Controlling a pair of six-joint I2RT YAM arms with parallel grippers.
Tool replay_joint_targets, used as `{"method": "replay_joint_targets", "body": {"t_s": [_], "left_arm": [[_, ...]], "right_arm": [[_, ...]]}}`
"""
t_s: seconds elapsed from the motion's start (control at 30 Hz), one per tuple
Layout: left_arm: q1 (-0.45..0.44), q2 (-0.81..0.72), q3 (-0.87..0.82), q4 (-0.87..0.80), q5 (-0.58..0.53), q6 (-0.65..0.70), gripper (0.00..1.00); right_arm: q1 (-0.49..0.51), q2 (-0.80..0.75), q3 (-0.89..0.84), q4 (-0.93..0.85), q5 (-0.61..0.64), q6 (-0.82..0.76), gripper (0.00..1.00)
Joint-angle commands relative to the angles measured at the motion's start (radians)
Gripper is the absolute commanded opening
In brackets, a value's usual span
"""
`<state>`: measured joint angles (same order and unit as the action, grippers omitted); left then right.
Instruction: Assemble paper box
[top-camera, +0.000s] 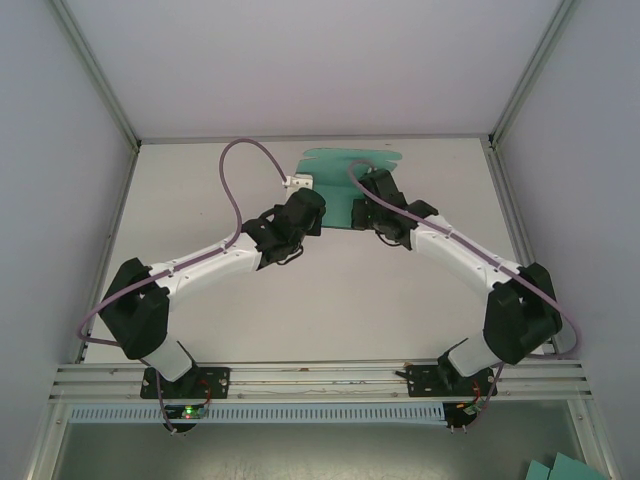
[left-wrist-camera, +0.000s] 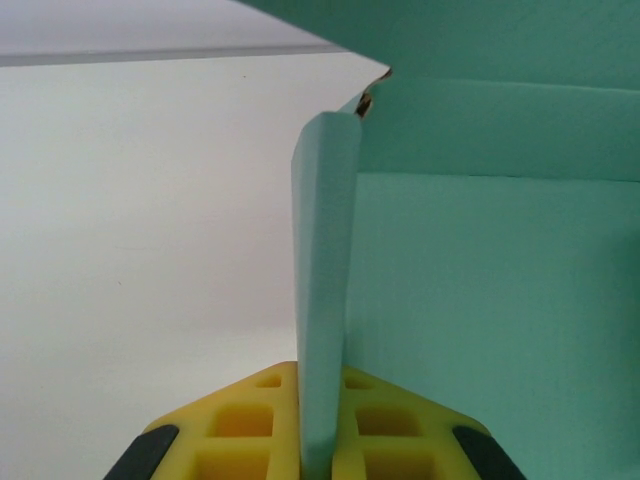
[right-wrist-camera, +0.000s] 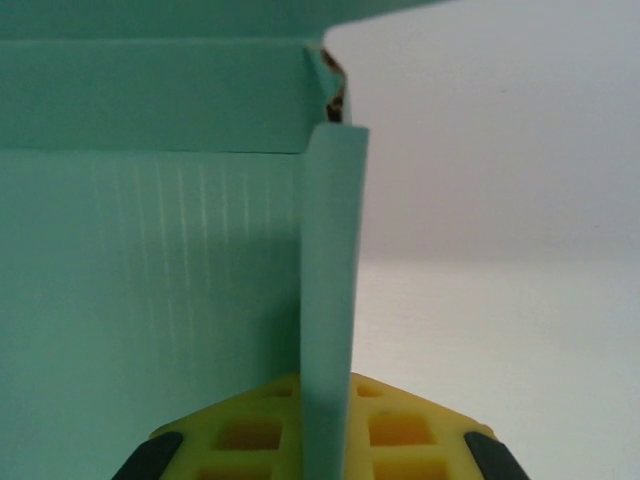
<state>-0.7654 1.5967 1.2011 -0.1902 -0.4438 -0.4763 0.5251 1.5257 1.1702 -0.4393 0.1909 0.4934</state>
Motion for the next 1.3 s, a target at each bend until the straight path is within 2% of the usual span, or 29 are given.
{"method": "replay_joint_targets", "body": {"t_s": [0.0,0.13,0.3,0.37,0.4,0.53,0.7,0.83,0.93,1.0,1.1,1.17,1.23,1.27], "left_arm": [[0.012,-0.037,0.023,-0.055,-0.156,0.015,0.0],[0.013,-0.032,0.026,-0.051,-0.166,0.008,0.0],[0.013,-0.02,0.044,-0.062,-0.164,0.011,0.0],[0.013,-0.018,0.046,-0.061,-0.164,0.014,0.0],[0.013,-0.017,0.046,-0.061,-0.167,0.014,0.0],[0.013,-0.009,0.054,-0.064,-0.159,0.01,0.0],[0.013,0.002,0.061,-0.065,-0.14,0.007,0.0],[0.012,0.006,0.066,-0.071,-0.133,0.002,0.0],[0.013,0.003,0.06,-0.066,-0.133,-0.002,0.0],[0.013,0.002,0.055,-0.062,-0.132,0.0,0.0],[0.013,0.005,0.055,-0.062,-0.123,-0.004,0.0],[0.013,0.008,0.052,-0.057,-0.111,-0.005,0.0],[0.012,0.011,0.051,-0.055,-0.104,-0.009,0.0],[0.012,0.012,0.049,-0.055,-0.101,-0.01,0.0]], "right_arm": [[-0.056,0.069,0.04,-0.367,0.469,-0.1,0.09],[-0.067,0.134,0.12,-0.528,0.55,-0.018,0.06],[-0.046,0.223,0.18,-0.662,0.663,0.105,0.11],[-0.036,0.254,0.199,-0.695,0.714,0.132,0.07],[-0.033,0.267,0.211,-0.712,0.733,0.15,0.02],[-0.022,0.293,0.242,-0.72,0.771,0.183,0.0],[-0.007,0.28,0.246,-0.618,0.744,0.143,0.0],[-0.006,0.226,0.192,-0.447,0.617,0.053,0.0],[-0.009,0.128,0.101,-0.268,0.486,-0.017,0.17],[-0.024,0.051,0.04,-0.158,0.369,-0.049,0.17],[-0.065,-0.078,-0.054,0.007,0.123,-0.07,0.32],[-0.093,-0.159,-0.123,0.122,-0.043,-0.058,0.51],[-0.116,-0.228,-0.19,0.238,-0.181,-0.051,0.55],[-0.12,-0.254,-0.215,0.275,-0.211,-0.044,0.6]]}}
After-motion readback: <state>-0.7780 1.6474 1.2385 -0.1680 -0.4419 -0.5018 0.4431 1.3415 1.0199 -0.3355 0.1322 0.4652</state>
